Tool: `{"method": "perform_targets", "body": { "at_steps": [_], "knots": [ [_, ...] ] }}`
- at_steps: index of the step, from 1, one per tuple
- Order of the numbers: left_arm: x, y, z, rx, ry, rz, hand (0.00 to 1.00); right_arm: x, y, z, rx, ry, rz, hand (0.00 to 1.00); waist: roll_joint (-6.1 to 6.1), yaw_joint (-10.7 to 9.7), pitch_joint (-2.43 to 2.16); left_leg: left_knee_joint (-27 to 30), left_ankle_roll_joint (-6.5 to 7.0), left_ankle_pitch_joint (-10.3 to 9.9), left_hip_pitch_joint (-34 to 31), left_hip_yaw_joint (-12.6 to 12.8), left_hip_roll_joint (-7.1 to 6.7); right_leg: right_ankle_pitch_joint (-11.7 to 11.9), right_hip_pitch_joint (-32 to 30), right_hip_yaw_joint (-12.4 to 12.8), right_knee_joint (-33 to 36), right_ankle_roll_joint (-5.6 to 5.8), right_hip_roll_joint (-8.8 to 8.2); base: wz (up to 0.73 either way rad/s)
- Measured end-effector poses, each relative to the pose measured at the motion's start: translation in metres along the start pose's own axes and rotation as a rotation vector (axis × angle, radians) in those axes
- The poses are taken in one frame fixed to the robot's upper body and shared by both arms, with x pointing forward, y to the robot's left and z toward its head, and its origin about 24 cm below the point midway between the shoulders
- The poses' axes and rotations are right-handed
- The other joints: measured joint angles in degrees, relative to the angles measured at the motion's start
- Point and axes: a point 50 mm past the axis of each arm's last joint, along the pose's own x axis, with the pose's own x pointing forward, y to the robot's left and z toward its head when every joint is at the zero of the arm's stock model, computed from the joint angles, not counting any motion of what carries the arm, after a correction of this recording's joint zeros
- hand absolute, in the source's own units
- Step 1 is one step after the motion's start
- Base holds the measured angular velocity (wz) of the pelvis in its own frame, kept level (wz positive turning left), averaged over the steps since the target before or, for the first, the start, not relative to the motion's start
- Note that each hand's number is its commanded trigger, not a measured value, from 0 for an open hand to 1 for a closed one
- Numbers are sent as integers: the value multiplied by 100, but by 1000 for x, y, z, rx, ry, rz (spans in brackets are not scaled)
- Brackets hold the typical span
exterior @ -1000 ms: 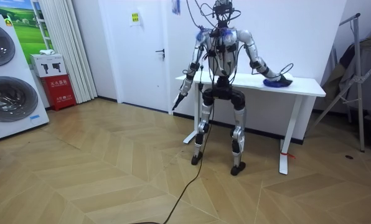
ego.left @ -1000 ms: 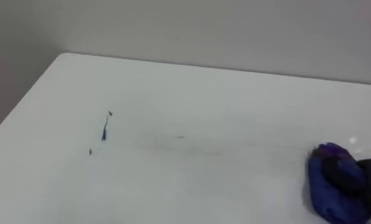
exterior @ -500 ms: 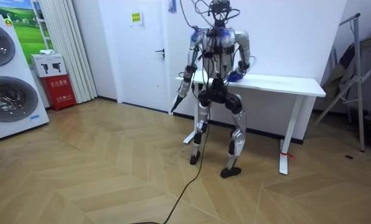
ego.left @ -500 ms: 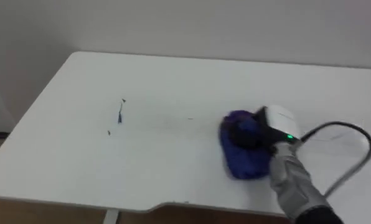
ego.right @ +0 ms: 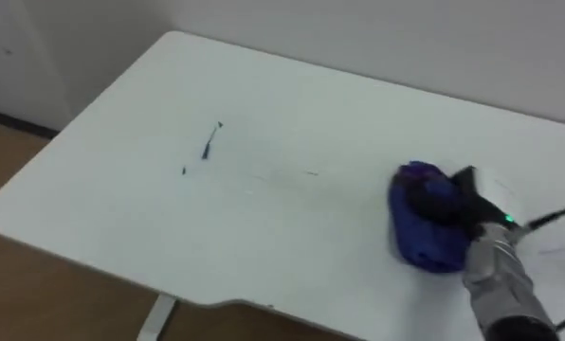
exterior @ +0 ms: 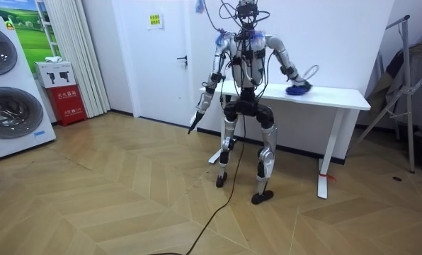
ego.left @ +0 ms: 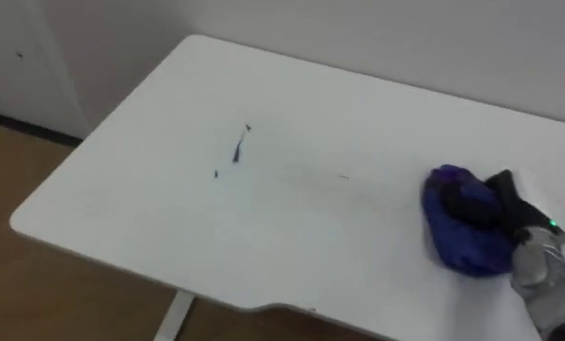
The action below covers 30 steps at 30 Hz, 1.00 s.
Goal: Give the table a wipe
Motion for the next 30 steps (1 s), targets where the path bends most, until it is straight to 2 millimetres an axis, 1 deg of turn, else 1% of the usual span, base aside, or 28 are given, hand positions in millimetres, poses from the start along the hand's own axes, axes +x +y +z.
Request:
{"method": "perform_targets", "body": {
  "at_steps": [1,2,3,4,5,6,7,8,9,10,11,12,14,16,20,21,22,23,24,25,26,27,28,29,30],
  "knots": [
    [-2,-4,-4,-5,9,-17,0,-3,-8,-20,6,58,-29,100,34,-106,-22,-3,-28,-35,13,3,13,0,-4,47,-49,0,42,-17],
    [-2,-4,-7,-3,16,-23,0,-5,-10,-28,10,83,-41,100,46,-183,-39,-15,-34,-39,26,7,15,0,2,59,-63,0,53,-20],
    [-4,-6,-13,-2,31,-30,0,-7,-14,-39,18,124,-66,100,74,-303,-61,-89,-40,-42,124,49,11,0,35,118,-96,1,72,-27],
    [-5,-7,-18,-1,42,-35,0,-8,-18,-46,21,149,-81,100,122,-369,-62,-151,-62,-56,263,87,9,3,85,216,-132,6,98,-33],
    [-5,-7,-19,0,44,-37,0,-9,-20,-48,25,160,-89,100,142,-389,-63,-167,-75,-64,321,92,8,2,96,276,-134,11,110,-39],
    [-5,-7,-20,-1,46,-42,0,-9,-21,-50,28,163,-98,100,177,-451,-80,-221,-93,-78,400,105,6,0,98,338,-136,14,121,-24],
    [-5,-7,-19,-4,38,-48,0,-9,-22,-48,34,155,-107,100,227,-527,-85,-260,-94,-79,438,104,-9,3,112,343,-156,20,120,-17],
    [-5,-7,-18,-5,32,-49,0,-9,-22,-48,35,153,-115,100,251,-562,-84,-281,-94,-79,469,103,-17,10,137,348,-183,31,122,-4],
    [-5,-6,-18,-6,26,-48,0,-10,-22,-49,34,152,-128,100,312,-617,-97,-328,-93,-79,555,101,-42,30,221,385,-258,63,135,-7],
    [-5,-6,-17,-6,22,-48,0,-12,-22,-50,36,152,-141,100,349,-619,-86,-368,-82,-90,646,104,-69,46,307,422,-330,90,139,-7],
    [-5,-6,-17,-6,21,-50,0,-12,-22,-50,46,155,-151,100,350,-632,-84,-402,-78,-93,683,103,-88,52,322,448,-340,102,136,-8],
    [-4,-6,-15,-6,14,-51,0,-12,-22,-50,60,154,-169,100,390,-658,-73,-438,-63,-104,729,92,-114,58,348,483,-354,113,126,0],
    [-3,-3,-9,-2,-6,-45,0,-13,-22,-49,62,152,-184,100,416,-673,-75,-489,-59,-106,762,70,-133,74,372,496,-402,130,130,-4],
    [-1,1,-4,2,-30,-37,0,-13,-22,-49,58,149,-192,100,423,-647,-70,-526,-50,-121,821,55,-154,83,382,565,-422,141,137,-12],
    [-1,0,-1,-3,-39,-39,0,-13,-21,-42,34,115,-201,100,434,-658,-63,-503,-28,-174,833,81,-173,119,369,627,-395,166,128,-10],
    [-1,-1,1,-3,-43,-40,0,-14,-20,-38,27,108,-202,100,436,-624,-59,-499,-26,-188,835,97,-174,130,347,646,-393,169,127,-20],
    [-1,-2,2,2,-46,-44,0,-13,-20,-31,2,84,-203,100,440,-587,-58,-497,-29,-201,835,143,-170,133,279,728,-382,165,136,-26],
    [-1,-3,2,4,-49,-47,0,-12,-19,-27,-6,70,-202,100,449,-572,-47,-499,-29,-201,841,168,-167,145,265,763,-383,160,143,-30],
    [-1,-5,10,-3,-66,-52,0,-12,-17,-18,-27,40,-196,100,448,-538,-8,-523,-29,-201,890,212,-166,169,262,807,-404,157,152,-36],
    [0,-6,11,-2,-65,-54,0,-12,-13,-7,-62,1,-183,100,464,-416,5,-564,-30,-202,930,325,-153,203,249,891,-413,146,175,-42],
    [0,-7,14,-4,-68,-57,0,-12,-11,1,-89,-31,-169,100,476,-347,5,-592,-36,-206,968,369,-148,220,238,955,-414,140,195,-60],
    [1,-9,19,-1,-79,-62,0,-14,-3,20,-136,-109,-130,100,480,-183,2,-669,-46,-213,1023,369,-142,271,164,963,-405,115,219,-62],
    [0,-12,21,6,-90,-70,0,-16,4,48,-180,-208,-98,100,471,-80,2,-706,-46,-213,1011,365,-128,339,71,950,-405,87,246,-59],
    [0,-13,23,8,-95,-75,0,-18,9,63,-198,-263,-78,100,460,-2,-1,-711,-46,-213,1000,364,-123,371,24,949,-409,75,257,-44],
    [0,-16,26,21,-104,-84,0,-24,20,95,-236,-378,-28,100,464,134,-5,-737,-47,-213,1000,360,-122,412,-31,949,-413,62,270,-24]
  ]
}}
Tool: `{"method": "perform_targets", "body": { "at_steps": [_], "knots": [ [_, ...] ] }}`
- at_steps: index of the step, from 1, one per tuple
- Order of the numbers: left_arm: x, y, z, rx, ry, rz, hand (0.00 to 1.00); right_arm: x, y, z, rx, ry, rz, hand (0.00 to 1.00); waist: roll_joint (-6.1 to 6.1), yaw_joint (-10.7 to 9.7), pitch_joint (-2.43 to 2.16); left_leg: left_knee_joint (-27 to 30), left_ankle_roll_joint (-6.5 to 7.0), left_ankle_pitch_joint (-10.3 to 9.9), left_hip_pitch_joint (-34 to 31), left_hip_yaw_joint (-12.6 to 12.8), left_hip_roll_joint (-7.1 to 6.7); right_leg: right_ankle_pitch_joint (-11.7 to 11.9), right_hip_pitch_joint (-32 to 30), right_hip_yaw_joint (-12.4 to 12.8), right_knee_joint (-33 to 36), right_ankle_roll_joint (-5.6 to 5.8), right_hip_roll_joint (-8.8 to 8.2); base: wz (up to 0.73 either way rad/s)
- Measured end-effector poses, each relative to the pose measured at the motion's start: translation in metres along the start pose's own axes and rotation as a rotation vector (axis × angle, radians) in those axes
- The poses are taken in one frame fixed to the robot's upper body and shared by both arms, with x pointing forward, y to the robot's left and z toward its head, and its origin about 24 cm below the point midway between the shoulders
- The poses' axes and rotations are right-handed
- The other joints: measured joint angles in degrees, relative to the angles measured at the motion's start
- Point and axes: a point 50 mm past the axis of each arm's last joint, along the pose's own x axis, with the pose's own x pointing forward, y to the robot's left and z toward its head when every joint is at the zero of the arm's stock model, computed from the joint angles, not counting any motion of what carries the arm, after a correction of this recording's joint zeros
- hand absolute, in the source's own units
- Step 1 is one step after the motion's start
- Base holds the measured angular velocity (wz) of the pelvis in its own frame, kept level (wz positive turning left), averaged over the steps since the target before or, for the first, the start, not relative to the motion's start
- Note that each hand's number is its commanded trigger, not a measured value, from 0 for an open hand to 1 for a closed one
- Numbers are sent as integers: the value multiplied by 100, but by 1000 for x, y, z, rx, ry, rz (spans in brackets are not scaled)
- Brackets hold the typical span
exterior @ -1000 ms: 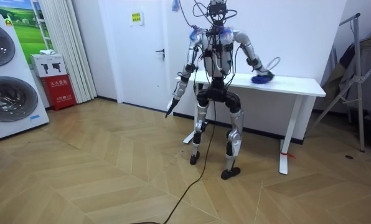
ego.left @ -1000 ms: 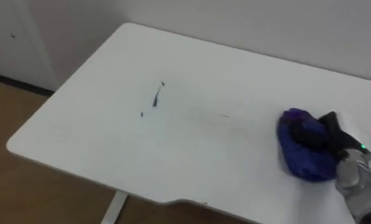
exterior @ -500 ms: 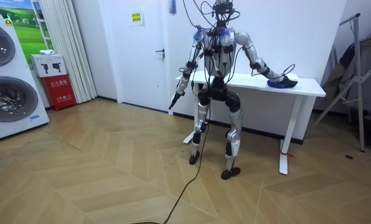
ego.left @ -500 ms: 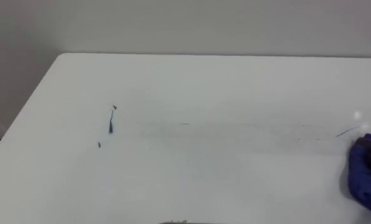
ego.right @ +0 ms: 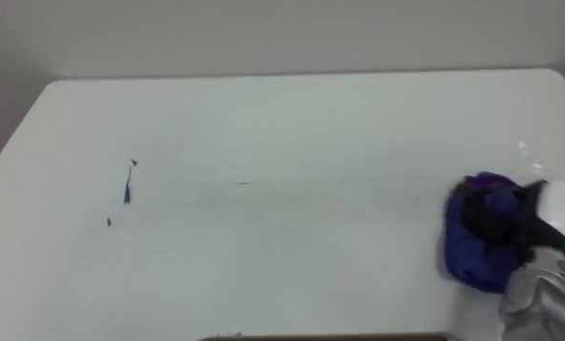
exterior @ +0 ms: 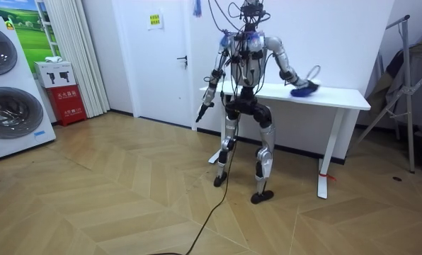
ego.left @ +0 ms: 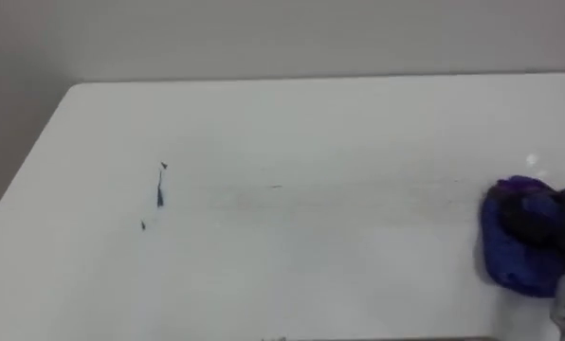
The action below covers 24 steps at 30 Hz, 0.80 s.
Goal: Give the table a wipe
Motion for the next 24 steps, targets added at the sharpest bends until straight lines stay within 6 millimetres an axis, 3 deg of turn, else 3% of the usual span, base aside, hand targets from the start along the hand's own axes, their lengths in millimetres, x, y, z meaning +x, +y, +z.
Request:
{"method": "perform_targets", "body": {
  "at_steps": [1,4,8,9,10,11,13,17,19,24],
  "knots": [
    [0,-3,4,5,-6,-8,0,5,5,30,-20,-104,40,100,-22,157,18,-27,0,0,-2,-58,-2,35,-6,-20,-27,-5,17,-13],
    [1,-4,8,6,-9,-31,0,12,9,79,-33,-257,103,100,-121,535,59,-51,7,-2,-83,-310,-21,43,51,-172,-105,3,20,22],
    [-2,-3,-14,18,76,-51,0,25,2,86,-3,-259,123,100,-151,738,62,-17,24,10,-190,-670,-36,78,228,-517,-252,30,5,50],
    [-3,0,-22,13,103,-48,0,29,2,76,16,-216,128,100,-133,738,71,-3,27,12,-194,-800,-48,81,318,-637,-326,35,2,47],
    [-5,4,-30,9,125,-41,0,31,2,63,43,-164,132,100,-130,722,51,0,27,12,-191,-888,-57,81,396,-744,-344,36,-8,46],
    [-6,5,-33,6,134,-39,0,32,1,58,59,-144,126,100,-110,680,48,-5,27,12,-198,-930,-60,80,418,-800,-343,37,-12,40],
    [-8,11,-45,-9,172,-30,0,36,-6,29,100,-55,89,100,-23,526,39,-8,35,17,-231,-1128,-101,78,477,-840,-345,40,-34,33],
    [-8,22,-48,-32,172,-6,0,36,-20,-25,165,125,34,100,55,368,21,-12,57,31,-225,-1134,-190,71,484,-835,-333,52,-124,6],
    [-6,31,-44,-26,159,17,0,28,-22,-58,210,239,14,100,18,129,-1,-13,67,37,-245,-1171,-220,68,499,-823,-332,58,-148,11],
    [-5,40,-40,-31,130,41,0,4,-18,-106,310,438,-9,100,-43,-154,-85,-4,67,36,-228,-1107,-220,81,470,-805,-343,79,-147,-9]
  ]
}}
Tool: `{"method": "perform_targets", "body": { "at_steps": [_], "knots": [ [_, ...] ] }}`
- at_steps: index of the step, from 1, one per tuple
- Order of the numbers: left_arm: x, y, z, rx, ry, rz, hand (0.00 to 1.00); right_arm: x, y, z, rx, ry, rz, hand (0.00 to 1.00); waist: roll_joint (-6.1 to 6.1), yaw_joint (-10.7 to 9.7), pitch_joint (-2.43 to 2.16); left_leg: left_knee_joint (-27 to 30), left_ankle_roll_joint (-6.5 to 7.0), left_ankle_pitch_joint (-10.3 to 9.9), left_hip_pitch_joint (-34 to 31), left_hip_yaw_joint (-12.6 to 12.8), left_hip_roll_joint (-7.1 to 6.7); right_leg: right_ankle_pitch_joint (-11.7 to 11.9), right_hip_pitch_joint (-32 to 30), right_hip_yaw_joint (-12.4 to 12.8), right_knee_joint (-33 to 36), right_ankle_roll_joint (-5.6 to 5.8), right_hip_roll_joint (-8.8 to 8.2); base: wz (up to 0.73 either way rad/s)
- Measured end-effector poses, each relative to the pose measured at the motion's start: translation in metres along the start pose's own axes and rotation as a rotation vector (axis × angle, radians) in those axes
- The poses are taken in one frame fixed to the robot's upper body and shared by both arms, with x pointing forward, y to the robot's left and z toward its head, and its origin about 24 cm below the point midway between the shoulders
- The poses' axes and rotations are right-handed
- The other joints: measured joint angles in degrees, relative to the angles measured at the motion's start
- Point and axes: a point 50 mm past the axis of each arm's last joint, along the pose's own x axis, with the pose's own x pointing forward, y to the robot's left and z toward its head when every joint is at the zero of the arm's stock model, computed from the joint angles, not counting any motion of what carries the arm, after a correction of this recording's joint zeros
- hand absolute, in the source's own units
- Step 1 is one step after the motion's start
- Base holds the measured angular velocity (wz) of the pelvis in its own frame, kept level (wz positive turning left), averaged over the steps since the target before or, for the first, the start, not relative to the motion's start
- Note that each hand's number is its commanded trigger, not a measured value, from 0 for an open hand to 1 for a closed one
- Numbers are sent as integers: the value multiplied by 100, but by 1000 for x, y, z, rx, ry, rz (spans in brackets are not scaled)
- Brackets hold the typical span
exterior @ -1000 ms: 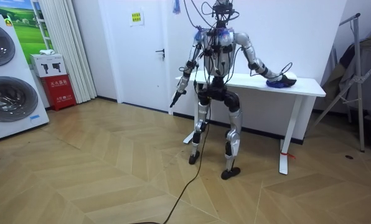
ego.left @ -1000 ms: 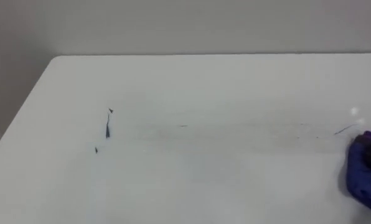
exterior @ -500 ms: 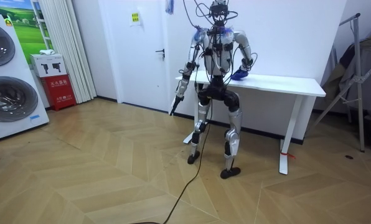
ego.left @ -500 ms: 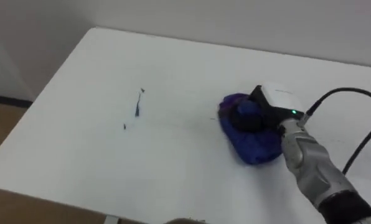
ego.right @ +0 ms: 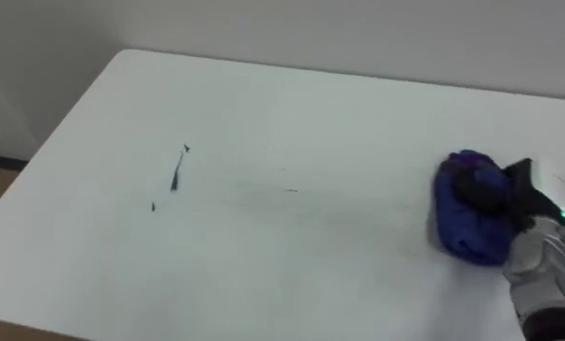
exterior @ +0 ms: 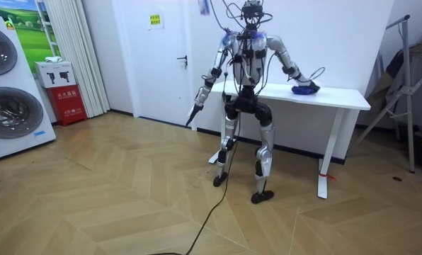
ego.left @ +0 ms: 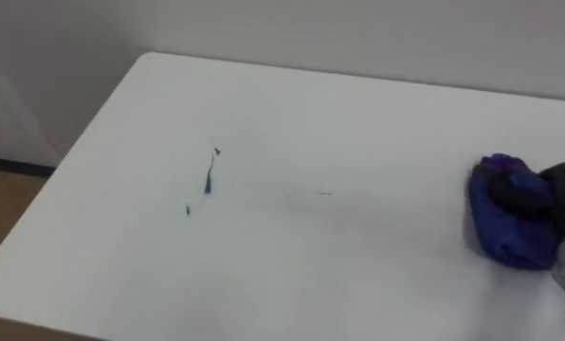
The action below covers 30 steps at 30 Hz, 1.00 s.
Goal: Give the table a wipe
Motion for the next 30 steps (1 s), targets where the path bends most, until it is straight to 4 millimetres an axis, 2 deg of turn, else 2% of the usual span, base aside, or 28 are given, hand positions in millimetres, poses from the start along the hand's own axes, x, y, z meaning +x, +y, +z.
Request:
{"method": "perform_targets", "body": {
  "at_steps": [4,7,8,11,17,22,26,27,28,30],
  "knots": [
    [0,0,6,-3,-21,1,0,-3,-14,-33,29,112,-44,100,65,-263,-6,132,19,-13,-77,-7,8,1,1,-17,-4,2,1,0],
    [0,0,10,-13,-35,2,0,-2,-31,-46,37,164,-91,100,164,-300,-26,133,32,-27,-244,0,26,2,-169,-14,34,16,11,-9],
    [0,0,10,-13,-37,1,0,-2,-34,-50,39,177,-104,100,174,-303,-18,152,33,-26,-275,0,33,6,-186,-13,41,10,18,-8],
    [0,1,9,-17,-33,4,0,-5,-45,-64,43,231,-156,100,197,-306,-39,236,33,-21,-413,15,50,29,-331,28,55,-27,29,-4],
    [0,2,9,-20,-29,8,0,-8,-46,-74,56,275,-187,100,124,-307,-41,254,56,27,-513,81,43,100,-469,136,18,-35,44,-7],
    [1,1,13,-23,-41,7,0,-11,-44,-79,47,287,-162,100,41,-374,-51,305,59,18,-498,85,51,100,-432,112,23,-30,46,2],
    [1,1,15,-24,-46,7,0,-10,-46,-79,48,292,-157,100,-30,-422,-32,251,60,15,-455,103,52,100,-407,122,32,-30,46,-1],
    [1,1,16,-24,-49,6,0,-11,-45,-80,45,296,-158,100,-47,-428,-13,232,59,15,-435,119,55,100,-372,128,30,-30,48,-8],
    [1,0,18,-26,-55,5,0,-11,-45,-80,41,298,-158,100,-51,-426,34,228,52,7,-396,137,63,100,-353,150,26,-30,60,-9],
    [1,-1,20,-18,-61,2,0,-11,-44,-79,13,291,-158,100,-61,-432,49,228,41,-14,-393,144,78,100,-354,174,19,-30,77,-8]
  ]
}}
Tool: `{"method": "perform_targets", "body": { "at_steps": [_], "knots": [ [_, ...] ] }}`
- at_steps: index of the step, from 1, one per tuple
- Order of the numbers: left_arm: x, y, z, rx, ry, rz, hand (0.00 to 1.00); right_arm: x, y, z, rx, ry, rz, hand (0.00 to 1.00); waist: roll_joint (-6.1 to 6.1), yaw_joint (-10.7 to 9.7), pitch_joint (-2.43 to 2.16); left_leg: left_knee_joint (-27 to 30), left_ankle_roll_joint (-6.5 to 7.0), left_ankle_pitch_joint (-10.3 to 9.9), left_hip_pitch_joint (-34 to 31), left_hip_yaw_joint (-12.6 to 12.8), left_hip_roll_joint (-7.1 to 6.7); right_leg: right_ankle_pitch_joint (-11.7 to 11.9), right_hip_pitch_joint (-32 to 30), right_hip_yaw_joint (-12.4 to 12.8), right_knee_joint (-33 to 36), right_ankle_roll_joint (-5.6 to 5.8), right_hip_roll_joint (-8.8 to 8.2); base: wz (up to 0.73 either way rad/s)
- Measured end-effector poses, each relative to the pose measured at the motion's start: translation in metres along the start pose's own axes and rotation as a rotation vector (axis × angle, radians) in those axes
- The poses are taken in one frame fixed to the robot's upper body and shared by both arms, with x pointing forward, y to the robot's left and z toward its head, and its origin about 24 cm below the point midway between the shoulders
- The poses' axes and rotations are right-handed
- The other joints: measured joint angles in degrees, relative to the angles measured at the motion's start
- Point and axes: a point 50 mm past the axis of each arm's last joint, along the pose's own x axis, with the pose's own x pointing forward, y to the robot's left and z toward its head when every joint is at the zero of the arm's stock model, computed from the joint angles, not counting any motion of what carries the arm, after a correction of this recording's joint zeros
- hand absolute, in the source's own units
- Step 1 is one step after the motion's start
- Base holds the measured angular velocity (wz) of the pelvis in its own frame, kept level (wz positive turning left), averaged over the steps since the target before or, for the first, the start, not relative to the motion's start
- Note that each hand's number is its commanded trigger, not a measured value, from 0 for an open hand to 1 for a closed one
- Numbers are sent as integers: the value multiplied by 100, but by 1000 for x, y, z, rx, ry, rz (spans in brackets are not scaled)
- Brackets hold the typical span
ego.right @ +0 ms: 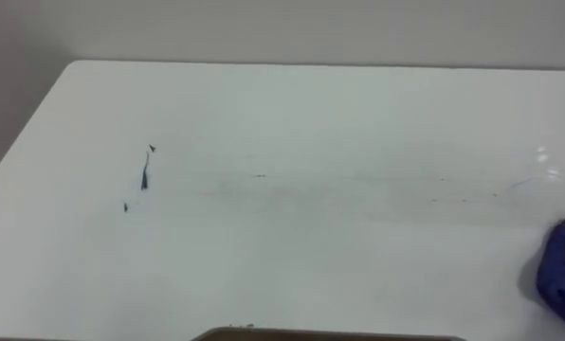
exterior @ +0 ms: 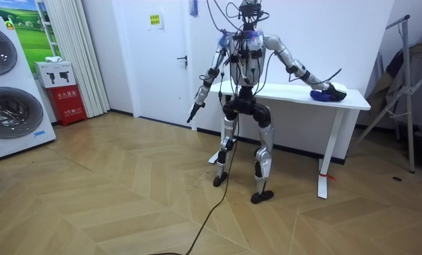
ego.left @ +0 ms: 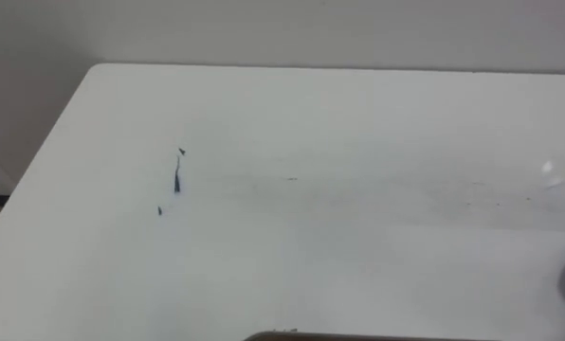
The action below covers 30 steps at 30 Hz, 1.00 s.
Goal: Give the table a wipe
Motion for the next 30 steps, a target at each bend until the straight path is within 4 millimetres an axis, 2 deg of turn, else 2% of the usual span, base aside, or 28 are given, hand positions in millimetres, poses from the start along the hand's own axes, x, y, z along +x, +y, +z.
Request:
{"method": "perform_targets", "body": {
  "at_steps": [1,2,3,5,6,9,14,18,27,30],
  "knots": [
    [0,-1,1,8,-7,-5,0,0,1,2,-28,-15,-4,80,-7,-10,6,-1,-4,-7,-2,-1,7,0,-1,16,0,0,11,-6],
    [0,-2,2,11,-10,-7,0,0,1,4,-38,-24,-6,53,-7,-11,7,1,-5,-10,-2,0,12,1,-3,20,0,-1,16,-5],
    [0,-3,3,23,-22,-13,0,0,1,9,-54,-44,-9,0,-8,-7,13,0,-7,-13,-6,5,18,4,-16,27,0,-6,22,-7],
    [0,-4,6,21,-31,-15,0,0,0,17,-96,-79,-20,0,-21,26,4,-19,-6,-12,2,74,29,11,-64,94,3,-17,35,-21],
    [0,-4,6,21,-32,-16,0,-1,0,24,-127,-116,-30,0,-8,89,13,-22,-9,-13,46,176,51,31,-99,185,-3,-33,58,-34],
    [1,-4,10,12,-54,-19,0,-5,2,45,-159,-221,-50,0,11,96,41,-18,-15,-15,41,258,82,55,-215,312,13,-59,99,-26],
    [0,-6,13,-2,-67,-36,0,-21,21,68,-120,-343,-27,0,5,107,45,-86,-16,-15,131,327,86,58,-229,402,19,-63,116,-11],
    [0,-11,16,24,-87,-53,0,-35,33,85,-95,-441,2,0,30,107,28,-146,-17,-14,192,340,76,58,-215,441,17,-62,119,-3],
    [-1,-19,26,23,-116,-96,0,-47,49,93,-58,-489,45,0,44,18,40,-239,-16,-15,402,414,52,57,-118,493,21,-59,112,-4],
    [-1,-26,37,26,-145,-102,0,-50,53,94,-62,-498,58,0,14,-78,49,-259,-15,-14,439,419,37,52,-86,495,30,-52,104,-2]
  ]
}}
